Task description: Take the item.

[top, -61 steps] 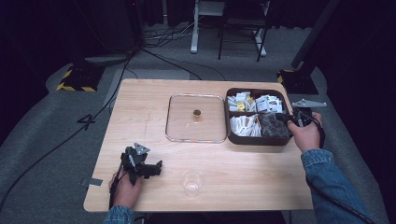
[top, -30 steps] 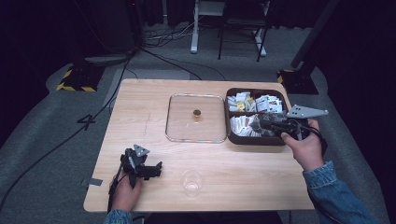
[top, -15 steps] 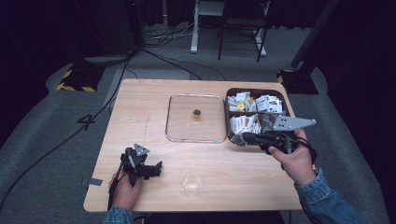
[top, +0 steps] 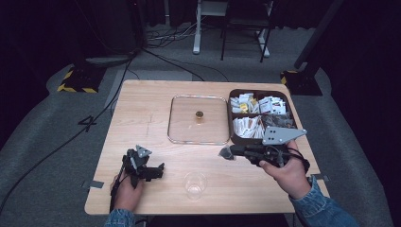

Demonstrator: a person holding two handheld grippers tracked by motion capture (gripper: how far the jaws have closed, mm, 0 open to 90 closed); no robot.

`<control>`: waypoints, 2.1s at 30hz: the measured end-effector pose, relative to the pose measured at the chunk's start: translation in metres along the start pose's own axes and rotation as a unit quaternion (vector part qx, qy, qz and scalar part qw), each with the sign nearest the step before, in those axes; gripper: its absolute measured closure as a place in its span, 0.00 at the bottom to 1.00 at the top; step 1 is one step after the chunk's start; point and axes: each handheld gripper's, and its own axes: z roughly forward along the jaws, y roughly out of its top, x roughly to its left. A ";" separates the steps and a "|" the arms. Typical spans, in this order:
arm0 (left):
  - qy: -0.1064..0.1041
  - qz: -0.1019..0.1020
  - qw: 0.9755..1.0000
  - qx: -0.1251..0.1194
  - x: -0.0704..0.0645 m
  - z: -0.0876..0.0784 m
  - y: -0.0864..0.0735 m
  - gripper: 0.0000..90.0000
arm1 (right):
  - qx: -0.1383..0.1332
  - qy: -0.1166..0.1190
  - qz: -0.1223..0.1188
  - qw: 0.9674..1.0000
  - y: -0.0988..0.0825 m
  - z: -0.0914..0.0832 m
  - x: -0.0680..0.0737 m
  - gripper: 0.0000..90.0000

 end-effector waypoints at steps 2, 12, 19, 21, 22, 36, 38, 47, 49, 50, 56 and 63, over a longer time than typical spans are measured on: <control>0.000 0.001 1.000 0.000 0.000 0.000 0.000 0.00 | 0.002 0.016 -0.003 1.000 0.001 0.006 0.007 1.00; 0.001 0.000 1.000 0.000 0.000 0.000 0.000 0.00 | 0.001 0.046 -0.008 0.999 0.002 0.022 0.020 1.00; 0.000 0.001 1.000 0.000 0.000 0.000 0.000 0.00 | 0.007 0.054 -0.017 0.998 -0.002 0.033 0.029 1.00; 0.000 0.001 1.000 0.001 0.000 0.000 0.000 0.00 | 0.009 0.056 -0.019 0.998 -0.004 0.037 0.031 1.00; 0.000 0.001 1.000 0.000 0.000 0.000 0.000 0.00 | 0.011 0.061 -0.019 0.998 -0.006 0.041 0.033 1.00; 0.001 0.001 1.000 0.000 0.000 0.000 0.000 0.00 | 0.034 0.064 -0.033 0.997 -0.019 0.068 0.043 1.00; 0.001 -0.001 1.000 0.000 0.000 0.000 0.000 0.00 | 0.039 0.065 -0.035 0.997 -0.022 0.072 0.044 1.00; 0.000 0.001 1.000 0.001 0.000 0.000 0.000 0.00 | 0.060 0.064 -0.046 0.995 -0.033 0.087 0.049 1.00; 0.000 0.001 1.000 0.000 0.000 0.000 0.000 0.00 | 0.063 0.064 -0.046 0.995 -0.035 0.089 0.050 1.00; 0.000 0.001 1.000 0.001 0.000 0.000 0.000 0.00 | 0.065 0.064 -0.046 0.995 -0.036 0.090 0.049 1.00; 0.000 0.001 1.000 0.000 0.000 0.000 0.000 0.00 | 0.074 0.060 -0.044 0.994 -0.041 0.096 0.050 0.86; 0.000 0.001 1.000 0.000 0.000 0.000 0.000 0.00 | 0.051 0.030 -0.043 0.997 -0.038 0.097 0.050 0.54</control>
